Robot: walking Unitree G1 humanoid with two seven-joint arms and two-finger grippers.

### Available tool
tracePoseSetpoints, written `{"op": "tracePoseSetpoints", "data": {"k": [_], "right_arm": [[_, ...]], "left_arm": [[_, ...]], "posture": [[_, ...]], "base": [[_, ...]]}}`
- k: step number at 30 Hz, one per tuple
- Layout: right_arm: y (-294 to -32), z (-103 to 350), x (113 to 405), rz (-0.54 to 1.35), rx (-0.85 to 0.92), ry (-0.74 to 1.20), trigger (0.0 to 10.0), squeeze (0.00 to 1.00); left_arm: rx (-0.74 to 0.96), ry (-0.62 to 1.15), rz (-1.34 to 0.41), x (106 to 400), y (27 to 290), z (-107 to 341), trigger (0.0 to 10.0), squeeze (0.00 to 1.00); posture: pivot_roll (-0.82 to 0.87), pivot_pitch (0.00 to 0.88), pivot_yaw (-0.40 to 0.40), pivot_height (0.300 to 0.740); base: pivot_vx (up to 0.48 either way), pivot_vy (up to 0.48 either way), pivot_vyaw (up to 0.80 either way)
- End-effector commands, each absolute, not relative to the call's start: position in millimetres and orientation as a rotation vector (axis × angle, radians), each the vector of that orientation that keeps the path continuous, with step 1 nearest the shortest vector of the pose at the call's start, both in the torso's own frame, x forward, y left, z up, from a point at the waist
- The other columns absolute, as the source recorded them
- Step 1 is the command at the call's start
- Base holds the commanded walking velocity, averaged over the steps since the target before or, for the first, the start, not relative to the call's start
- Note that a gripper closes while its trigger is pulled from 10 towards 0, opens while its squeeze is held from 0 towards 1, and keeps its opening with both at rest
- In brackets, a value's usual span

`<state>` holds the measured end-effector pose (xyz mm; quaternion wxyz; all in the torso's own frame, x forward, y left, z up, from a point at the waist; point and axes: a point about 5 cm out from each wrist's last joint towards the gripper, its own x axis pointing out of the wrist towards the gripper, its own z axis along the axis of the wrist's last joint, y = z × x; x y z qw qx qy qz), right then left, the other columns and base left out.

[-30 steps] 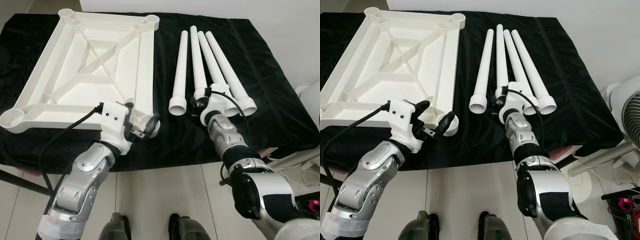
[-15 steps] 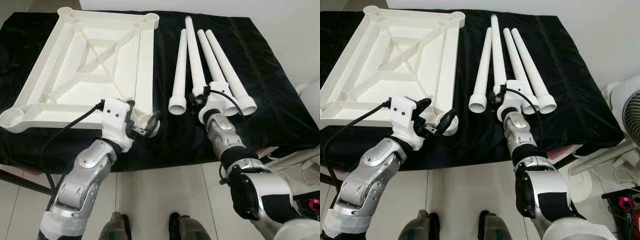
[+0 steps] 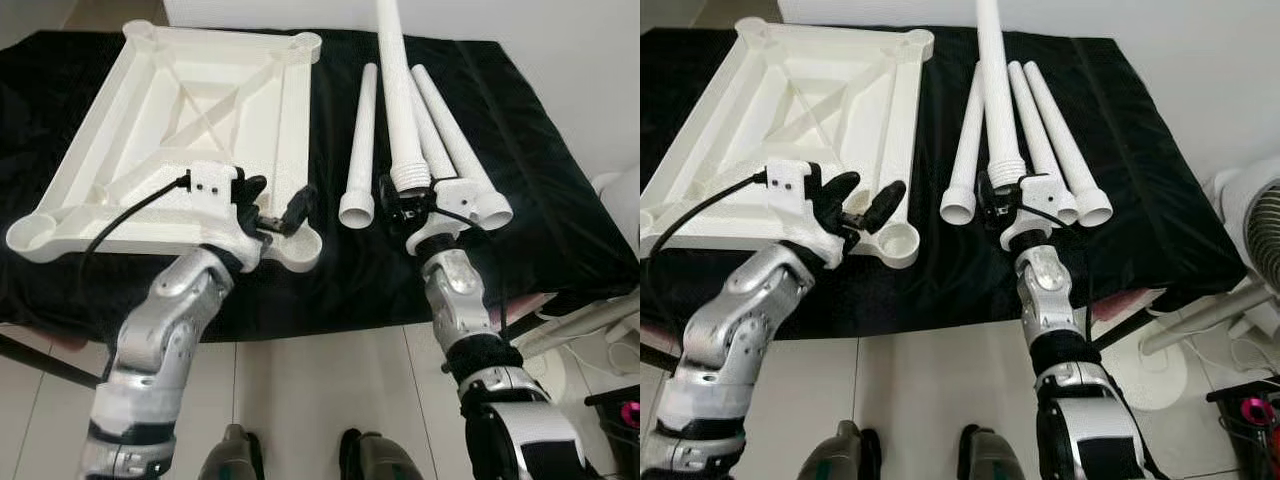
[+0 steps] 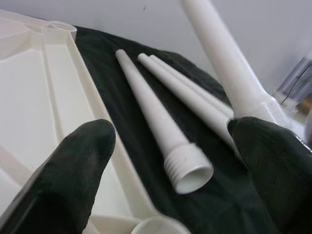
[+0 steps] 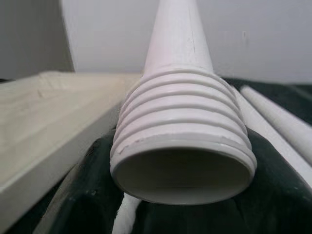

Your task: Building children table

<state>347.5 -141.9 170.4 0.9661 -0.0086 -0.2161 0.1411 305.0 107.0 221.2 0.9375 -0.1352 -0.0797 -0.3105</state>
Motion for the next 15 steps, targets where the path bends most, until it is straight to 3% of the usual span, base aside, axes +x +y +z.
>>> {"op": "tracePoseSetpoints", "data": {"k": [1, 5, 9, 15], "right_arm": [[-137, 177, 341, 0.347, -0.042, -0.494, 10.0, 0.0], [-133, 177, 337, 0.411, -0.055, -0.497, 10.0, 0.0], [-118, 178, 326, 0.56, -0.093, -0.513, 10.0, 0.0], [-108, 181, 320, 0.619, -0.131, -0.531, 10.0, 0.0]], "left_arm": [[-0.313, -0.172, -0.787, 305, 103, 226, 10.0, 0.0], [-0.376, -0.163, -0.809, 314, 104, 233, 10.0, 0.0], [-0.538, -0.133, -0.948, 326, 100, 252, 10.0, 0.0], [-0.614, -0.112, -1.025, 334, 98, 261, 10.0, 0.0]], "posture": [[0.01, 0.044, 0.003, 0.74], [0.0, 0.032, 0.009, 0.74], [-0.01, 0.015, 0.02, 0.74], [-0.01, 0.001, 0.022, 0.74]], "base": [[0.0, 0.0, 0.0], [0.0, 0.0, 0.0], [0.0, 0.0, 0.0], [0.0, 0.0, 0.0]]}}
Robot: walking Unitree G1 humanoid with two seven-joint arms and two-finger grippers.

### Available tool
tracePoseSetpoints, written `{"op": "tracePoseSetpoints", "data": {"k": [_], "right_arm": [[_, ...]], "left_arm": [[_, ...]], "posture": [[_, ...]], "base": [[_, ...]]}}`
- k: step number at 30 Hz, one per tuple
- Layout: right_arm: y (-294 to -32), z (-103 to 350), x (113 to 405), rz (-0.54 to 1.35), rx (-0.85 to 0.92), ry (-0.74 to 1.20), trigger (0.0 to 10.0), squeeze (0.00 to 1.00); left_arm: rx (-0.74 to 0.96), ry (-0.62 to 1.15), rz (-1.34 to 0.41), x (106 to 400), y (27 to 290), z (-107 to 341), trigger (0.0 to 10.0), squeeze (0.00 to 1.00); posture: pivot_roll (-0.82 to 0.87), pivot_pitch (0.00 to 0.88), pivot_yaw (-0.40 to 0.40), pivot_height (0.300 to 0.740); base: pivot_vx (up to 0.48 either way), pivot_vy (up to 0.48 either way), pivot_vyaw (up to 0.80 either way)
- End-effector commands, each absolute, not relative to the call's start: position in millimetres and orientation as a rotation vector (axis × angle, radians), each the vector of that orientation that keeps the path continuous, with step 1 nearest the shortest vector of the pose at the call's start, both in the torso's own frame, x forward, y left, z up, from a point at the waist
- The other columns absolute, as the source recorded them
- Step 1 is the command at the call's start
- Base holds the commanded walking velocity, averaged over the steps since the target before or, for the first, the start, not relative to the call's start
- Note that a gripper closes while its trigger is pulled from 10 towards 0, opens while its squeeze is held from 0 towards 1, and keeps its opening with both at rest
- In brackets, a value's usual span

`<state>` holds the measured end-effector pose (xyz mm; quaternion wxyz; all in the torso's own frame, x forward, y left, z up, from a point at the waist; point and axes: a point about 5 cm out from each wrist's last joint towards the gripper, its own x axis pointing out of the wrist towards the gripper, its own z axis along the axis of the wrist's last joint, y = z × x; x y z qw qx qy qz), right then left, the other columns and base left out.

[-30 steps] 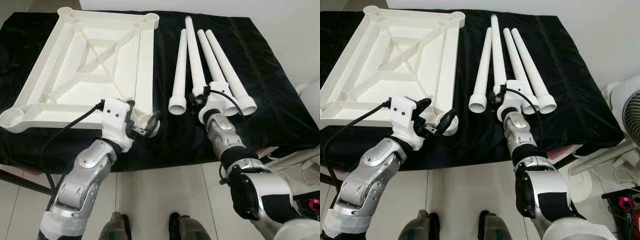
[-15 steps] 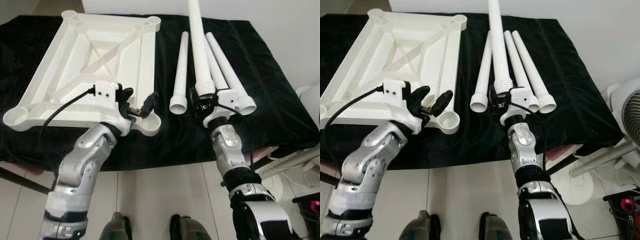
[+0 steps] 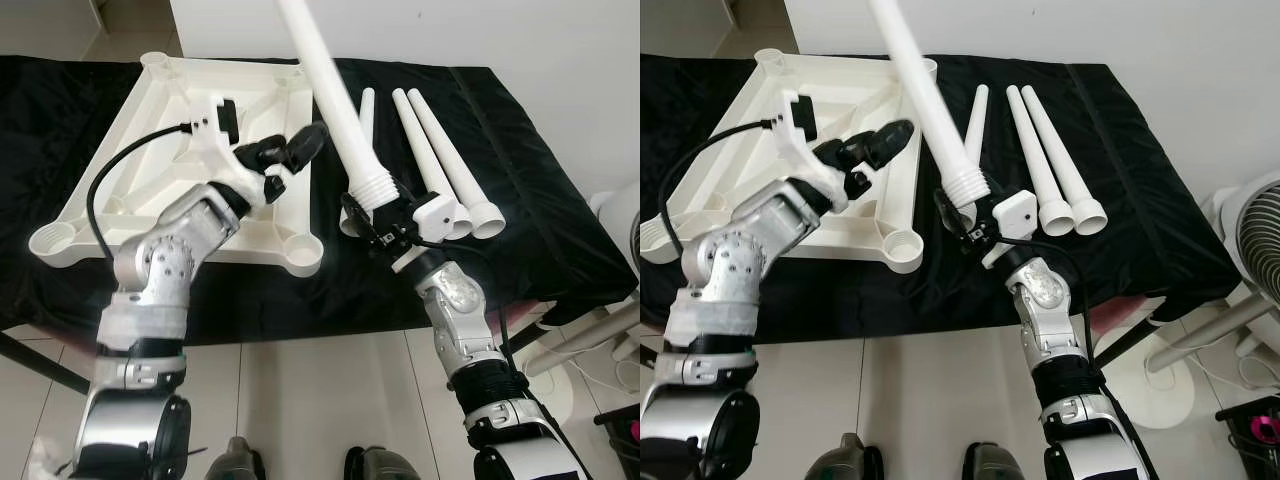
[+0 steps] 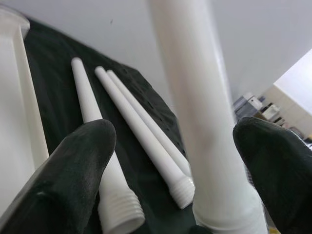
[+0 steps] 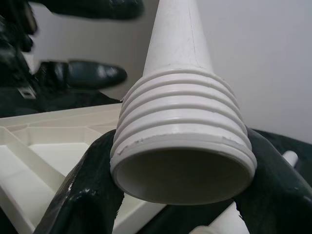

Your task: Building children table

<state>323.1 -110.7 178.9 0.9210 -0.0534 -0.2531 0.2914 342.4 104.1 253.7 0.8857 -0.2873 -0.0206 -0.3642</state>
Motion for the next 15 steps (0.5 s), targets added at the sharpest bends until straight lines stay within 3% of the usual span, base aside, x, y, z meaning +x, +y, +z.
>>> {"op": "tracePoseSetpoints", "data": {"k": [1, 11, 15], "right_arm": [[-106, 182, 320, 0.626, -0.129, -0.534, 10.0, 0.0], [-93, 188, 311, 0.731, -0.136, -0.543, 10.0, 0.0], [-94, 183, 307, 0.735, -0.156, -0.527, 10.0, 0.0]], "left_arm": [[-0.64, -0.112, -1.031, 336, 97, 264, 10.0, 0.0], [-0.77, -0.082, -0.978, 364, 100, 285, 10.0, 0.0], [-0.829, -0.105, -0.947, 376, 113, 303, 10.0, 0.0]], "posture": [[-0.01, 0.001, 0.022, 0.74], [-0.02, 0.0, 0.03, 0.74], [-0.03, 0.0, 0.037, 0.74]], "base": [[0.0, 0.0, 0.0], [0.0, 0.0, 0.0], [0.0, 0.0, 0.0]]}}
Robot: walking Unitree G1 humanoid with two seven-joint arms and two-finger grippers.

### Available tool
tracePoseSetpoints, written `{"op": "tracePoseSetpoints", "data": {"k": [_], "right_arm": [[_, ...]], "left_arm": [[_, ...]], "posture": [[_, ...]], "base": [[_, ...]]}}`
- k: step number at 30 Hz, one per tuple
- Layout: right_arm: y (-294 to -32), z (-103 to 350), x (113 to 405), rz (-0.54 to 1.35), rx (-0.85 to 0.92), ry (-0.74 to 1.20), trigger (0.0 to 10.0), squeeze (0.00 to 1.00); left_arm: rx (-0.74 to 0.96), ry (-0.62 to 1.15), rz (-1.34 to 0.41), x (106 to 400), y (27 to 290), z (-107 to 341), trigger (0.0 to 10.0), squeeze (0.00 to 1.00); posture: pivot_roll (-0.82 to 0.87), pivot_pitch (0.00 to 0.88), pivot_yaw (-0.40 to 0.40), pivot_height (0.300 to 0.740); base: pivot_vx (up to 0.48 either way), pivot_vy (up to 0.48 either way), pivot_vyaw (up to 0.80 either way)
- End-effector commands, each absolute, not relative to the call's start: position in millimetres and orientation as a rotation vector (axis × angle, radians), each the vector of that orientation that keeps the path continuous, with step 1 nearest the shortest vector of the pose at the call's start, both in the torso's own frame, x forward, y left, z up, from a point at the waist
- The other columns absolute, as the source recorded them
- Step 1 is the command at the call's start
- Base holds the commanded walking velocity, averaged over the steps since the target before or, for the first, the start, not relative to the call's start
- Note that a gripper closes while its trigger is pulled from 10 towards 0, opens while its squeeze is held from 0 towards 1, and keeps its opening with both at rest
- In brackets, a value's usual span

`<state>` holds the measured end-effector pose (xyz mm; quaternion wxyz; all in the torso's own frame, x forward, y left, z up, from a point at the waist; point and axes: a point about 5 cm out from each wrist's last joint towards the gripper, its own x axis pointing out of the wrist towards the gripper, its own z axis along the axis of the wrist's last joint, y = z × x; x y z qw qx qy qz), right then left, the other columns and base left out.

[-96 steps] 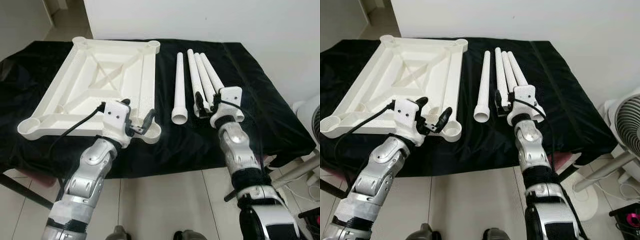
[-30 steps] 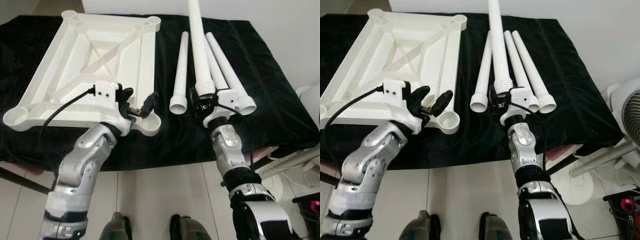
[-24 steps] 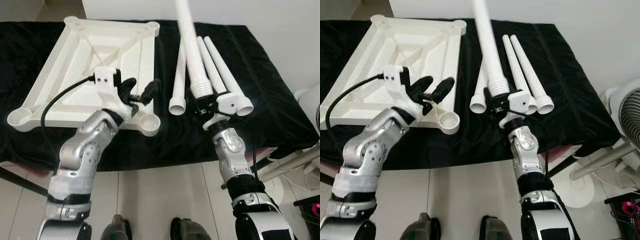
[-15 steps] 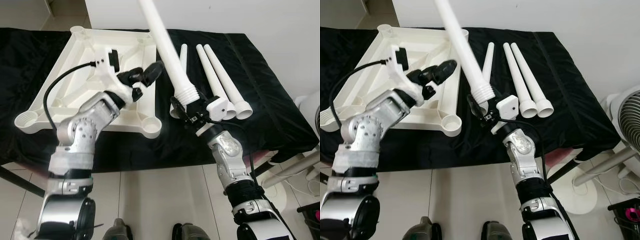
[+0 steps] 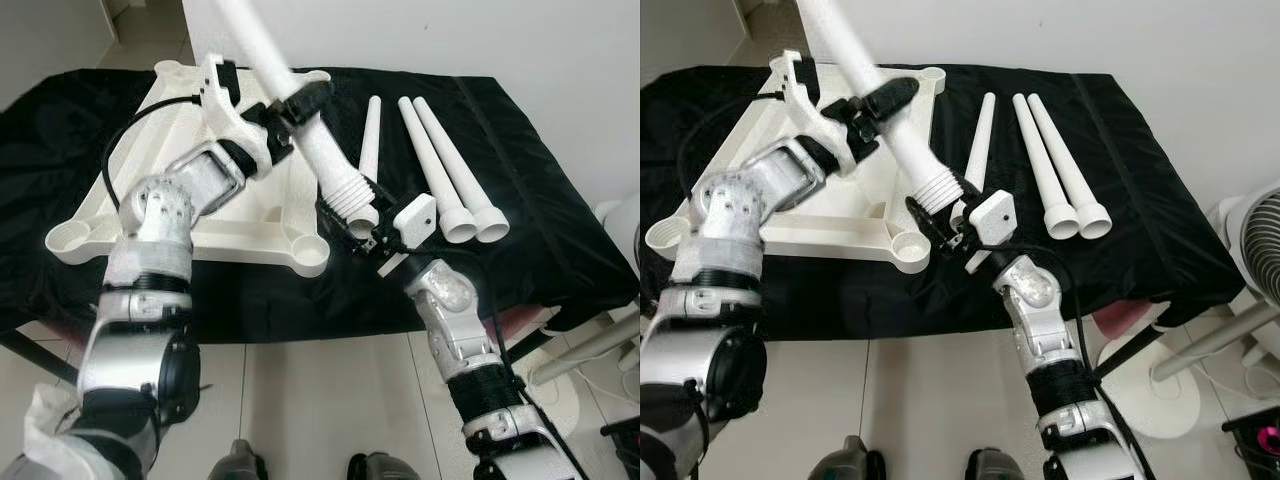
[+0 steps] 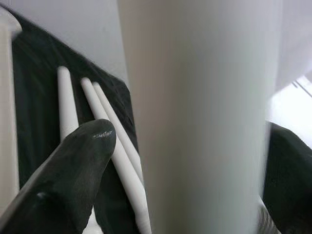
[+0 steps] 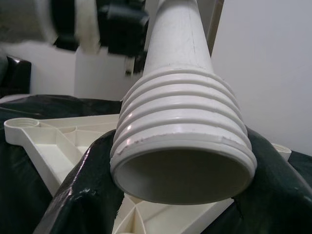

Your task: Building children table

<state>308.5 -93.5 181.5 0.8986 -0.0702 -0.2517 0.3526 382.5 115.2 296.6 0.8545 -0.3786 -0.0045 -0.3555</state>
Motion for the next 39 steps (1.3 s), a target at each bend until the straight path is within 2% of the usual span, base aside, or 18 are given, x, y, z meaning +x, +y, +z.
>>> {"op": "tracePoseSetpoints", "data": {"k": [1, 5, 6, 7, 8, 10, 11, 24, 25, 26, 27, 28, 34, 37, 38, 39], "right_arm": [[-95, 181, 307, 0.735, -0.162, -0.523, 10.0, 0.0], [-96, 178, 303, 0.734, -0.168, -0.51, 10.0, 0.0], [-97, 176, 301, 0.732, -0.171, -0.503, 10.0, 0.0], [-97, 176, 301, 0.732, -0.171, -0.503, 10.0, 0.0], [-97, 174, 300, 0.729, -0.175, -0.495, 10.0, 0.0], [-97, 174, 300, 0.729, -0.175, -0.495, 10.0, 0.0], [-97, 173, 299, 0.731, -0.18, -0.491, 10.0, 0.0], [-98, 174, 301, 0.748, -0.191, -0.476, 10.0, 0.0], [-98, 174, 302, 0.753, -0.168, -0.462, 10.0, 1.0], [-98, 174, 302, 0.753, -0.168, -0.462, 10.0, 1.0], [-98, 173, 303, 0.768, -0.131, -0.443, 10.0, 1.0], [-98, 173, 303, 0.771, -0.125, -0.44, 10.0, 1.0], [-103, 177, 307, 0.728, -0.007, -0.398, 10.0, 1.0], [-105, 178, 309, 0.702, -0.005, -0.39, 10.0, 1.0], [-107, 179, 313, 0.669, 0.006, -0.371, 10.0, 0.0], [-111, 181, 317, 0.631, -0.005, -0.356, 10.0, 0.0]], "left_arm": [[-0.817, -0.119, -0.943, 378, 117, 309, 10.0, 0.0], [-0.809, -0.142, -0.925, 383, 128, 319, 10.0, 0.0], [-0.815, -0.16, -0.918, 385, 133, 325, 4.9, 0.0], [-0.815, -0.16, -0.918, 385, 133, 325, 4.9, 0.0], [-0.834, -0.185, -0.91, 387, 139, 331, 0.3, 0.0], [-0.834, -0.185, -0.91, 387, 139, 331, 0.3, 0.0], [-0.831, -0.186, -0.931, 386, 138, 332, 0.0, 0.0], [-0.842, -0.17, -1.007, 386, 124, 333, 0.0, 0.0], [-0.838, -0.174, -1.007, 386, 124, 333, 0.0, 0.0], [-0.838, -0.174, -1.007, 386, 124, 333, 0.0, 0.0], [-0.803, -0.166, -0.983, 387, 122, 333, 0.9, 0.0], [-0.789, -0.162, -0.975, 388, 122, 333, 10.0, 0.0], [-0.693, -0.185, -0.912, 387, 123, 336, 10.0, 0.0], [-0.648, -0.198, -0.893, 386, 123, 337, 10.0, 0.0], [-0.589, -0.227, -0.872, 385, 124, 338, 10.0, 0.0], [-0.551, -0.248, -0.859, 383, 123, 340, 10.0, 0.0]], "posture": [[-0.03, 0.0, 0.037, 0.74], [-0.03, 0.0, 0.049, 0.74], [-0.04, 0.0, 0.054, 0.74], [-0.04, 0.0, 0.054, 0.74], [-0.04, 0.0, 0.057, 0.74], [-0.04, 0.0, 0.057, 0.74], [-0.04, 0.0, 0.06, 0.74], [-0.05, 0.0, 0.057, 0.74], [-0.04, 0.0, 0.056, 0.74], [-0.04, 0.0, 0.056, 0.74], [-0.04, 0.0, 0.048, 0.74], [-0.04, 0.0, 0.048, 0.74], [-0.03, 0.0, 0.03, 0.74], [-0.03, 0.0, 0.024, 0.74], [-0.03, 0.0, 0.021, 0.74], [-0.03, 0.0, 0.016, 0.74]], "base": [[0.0, 0.0, 0.0], [0.0, 0.0, 0.0], [0.0, 0.0, 0.0], [0.0, 0.0, 0.0], [0.0, 0.0, 0.0], [0.0, 0.0, 0.0], [0.0, 0.0, 0.0], [0.0, 0.0, 0.0], [0.0, 0.0, 0.0], [0.0, 0.0, 0.0], [0.0, 0.0, 0.0], [0.0, 0.0, 0.0], [0.0, 0.0, 0.0], [0.0, 0.0, 0.0], [0.0, 0.0, 0.0], [0.0, 0.0, 0.0]]}}
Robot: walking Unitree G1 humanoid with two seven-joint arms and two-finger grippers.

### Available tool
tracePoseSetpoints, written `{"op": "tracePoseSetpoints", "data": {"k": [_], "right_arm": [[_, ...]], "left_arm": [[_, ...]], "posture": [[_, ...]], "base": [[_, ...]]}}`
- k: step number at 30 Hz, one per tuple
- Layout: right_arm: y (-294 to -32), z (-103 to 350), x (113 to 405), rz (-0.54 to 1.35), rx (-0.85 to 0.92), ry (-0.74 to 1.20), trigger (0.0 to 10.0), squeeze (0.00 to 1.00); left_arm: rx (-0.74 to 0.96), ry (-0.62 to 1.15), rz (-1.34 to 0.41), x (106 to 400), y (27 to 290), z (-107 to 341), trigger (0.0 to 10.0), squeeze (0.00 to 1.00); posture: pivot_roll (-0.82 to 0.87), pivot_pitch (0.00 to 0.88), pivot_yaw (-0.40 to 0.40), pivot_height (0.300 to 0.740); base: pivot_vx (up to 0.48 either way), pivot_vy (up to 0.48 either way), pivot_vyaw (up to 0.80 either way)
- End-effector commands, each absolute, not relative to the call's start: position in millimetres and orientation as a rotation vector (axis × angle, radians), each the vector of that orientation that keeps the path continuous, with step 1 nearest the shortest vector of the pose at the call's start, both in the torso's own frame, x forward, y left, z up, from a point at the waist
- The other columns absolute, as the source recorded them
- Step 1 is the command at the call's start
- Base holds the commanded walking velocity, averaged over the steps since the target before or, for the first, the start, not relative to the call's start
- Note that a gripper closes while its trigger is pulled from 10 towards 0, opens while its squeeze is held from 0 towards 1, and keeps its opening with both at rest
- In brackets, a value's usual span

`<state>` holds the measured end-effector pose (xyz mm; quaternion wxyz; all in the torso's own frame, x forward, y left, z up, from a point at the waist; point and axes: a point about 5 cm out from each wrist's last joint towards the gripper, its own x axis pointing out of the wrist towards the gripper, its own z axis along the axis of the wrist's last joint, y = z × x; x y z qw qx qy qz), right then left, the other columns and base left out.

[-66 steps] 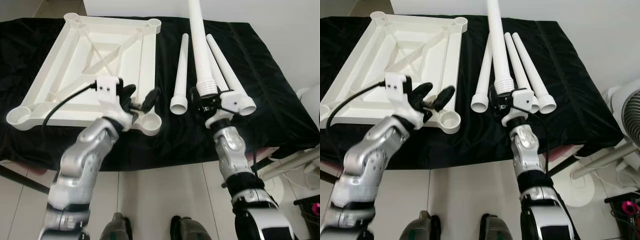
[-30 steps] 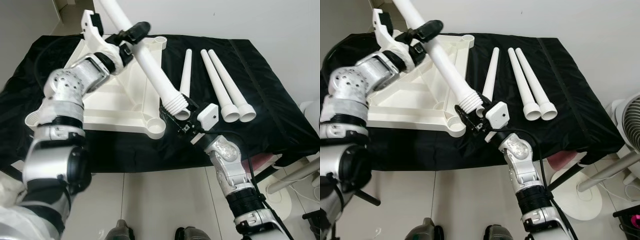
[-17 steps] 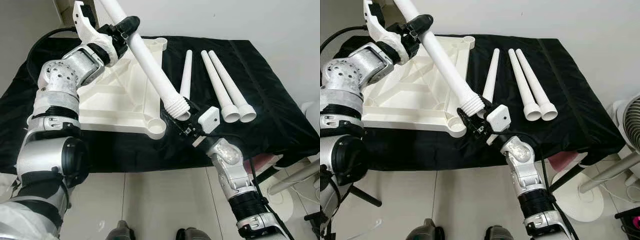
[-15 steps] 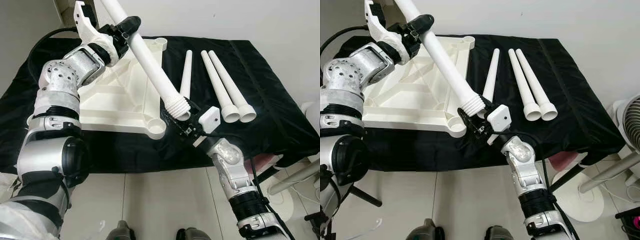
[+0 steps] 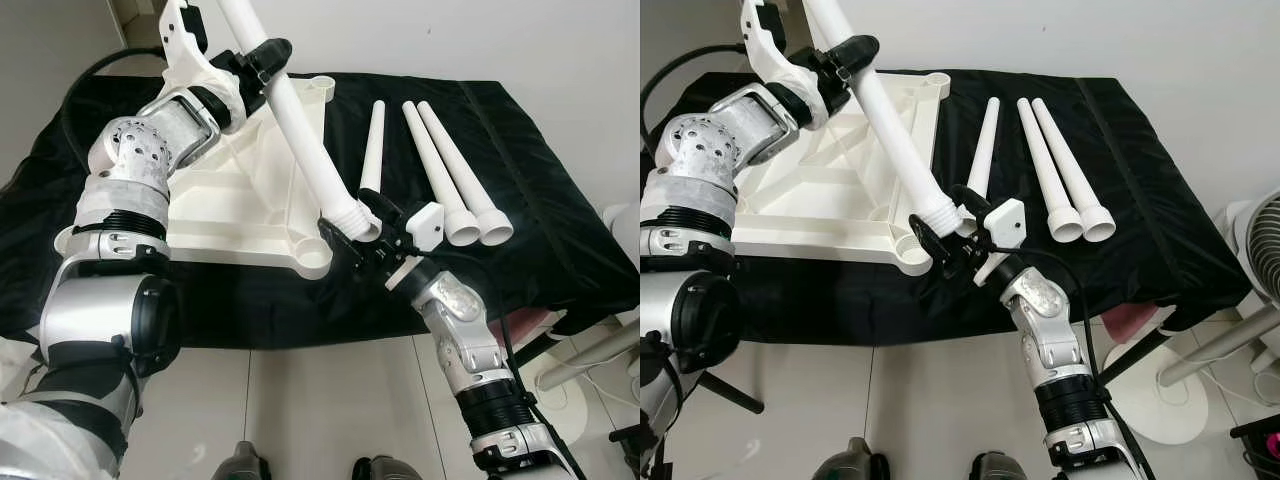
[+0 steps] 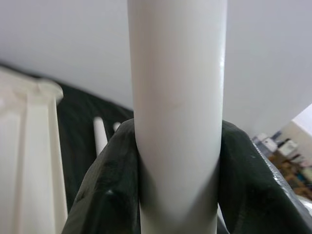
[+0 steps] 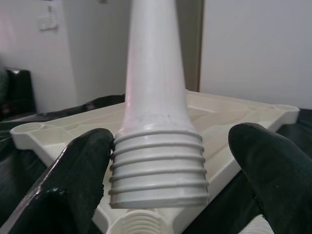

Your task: Building children table

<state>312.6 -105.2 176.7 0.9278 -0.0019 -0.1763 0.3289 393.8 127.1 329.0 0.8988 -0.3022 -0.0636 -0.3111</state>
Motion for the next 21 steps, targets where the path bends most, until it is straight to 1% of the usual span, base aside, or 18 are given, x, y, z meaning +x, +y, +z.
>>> {"op": "tracePoseSetpoints", "data": {"k": [1, 3, 7, 8, 10, 11, 12, 14, 15, 19, 21], "right_arm": [[-113, 181, 320, 0.601, -0.021, -0.335, 10.0, 0.0], [-118, 182, 326, 0.55, -0.057, -0.305, 10.0, 0.0], [-119, 183, 328, 0.546, -0.064, -0.29, 10.0, 0.0], [-118, 186, 330, 0.548, -0.09, -0.286, 10.0, 0.0], [-118, 187, 330, 0.547, -0.098, -0.286, 10.0, 0.0], [-114, 192, 332, 0.555, -0.104, -0.296, 10.0, 0.0], [-114, 192, 332, 0.555, -0.104, -0.296, 10.0, 0.0], [-107, 198, 333, 0.569, -0.11, -0.301, 10.0, 0.0], [-107, 198, 333, 0.569, -0.11, -0.301, 10.0, 0.0], [-88, 205, 334, 0.621, -0.102, -0.295, 10.0, 0.0], [-88, 205, 334, 0.621, -0.102, -0.295, 10.0, 0.0]], "left_arm": [[-0.494, -0.277, -0.826, 382, 124, 341, 10.0, 0.0], [-0.442, -0.327, -0.768, 381, 127, 344, 10.0, 0.0], [-0.436, -0.365, -0.737, 380, 128, 347, 10.0, 0.0], [-0.345, -0.389, -0.685, 379, 127, 345, 10.0, 0.0], [-0.321, -0.395, -0.672, 379, 126, 345, 10.0, 0.0], [-0.271, -0.402, -0.644, 377, 120, 342, 10.0, 0.0], [-0.271, -0.402, -0.644, 377, 120, 342, 10.0, 0.0], [-0.221, -0.424, -0.608, 372, 109, 338, 10.0, 0.0], [-0.221, -0.424, -0.608, 372, 109, 338, 10.0, 0.0], [-0.146, -0.497, -0.571, 361, 90, 334, 10.0, 0.0], [-0.146, -0.497, -0.571, 361, 90, 334, 10.0, 0.0]], "posture": [[-0.03, 0.0, 0.016, 0.74], [-0.03, 0.0, 0.015, 0.74], [-0.03, 0.0, 0.012, 0.74], [-0.03, 0.0, 0.013, 0.74], [-0.03, 0.0, 0.013, 0.74], [-0.03, 0.003, 0.016, 0.74], [-0.03, 0.003, 0.016, 0.74], [-0.02, 0.01, 0.014, 0.74], [-0.02, 0.01, 0.014, 0.74], [-0.02, 0.019, 0.012, 0.74], [-0.02, 0.019, 0.012, 0.74]], "base": [[0.0, 0.0, 0.0], [0.0, 0.0, 0.0], [0.0, 0.0, 0.0], [0.0, 0.0, 0.0], [0.0, 0.0, 0.0], [0.0, 0.0, 0.0], [0.0, 0.0, 0.0], [0.0, 0.0, 0.0], [0.0, 0.0, 0.0], [0.0, 0.0, 0.0], [0.0, 0.0, 0.0]]}}
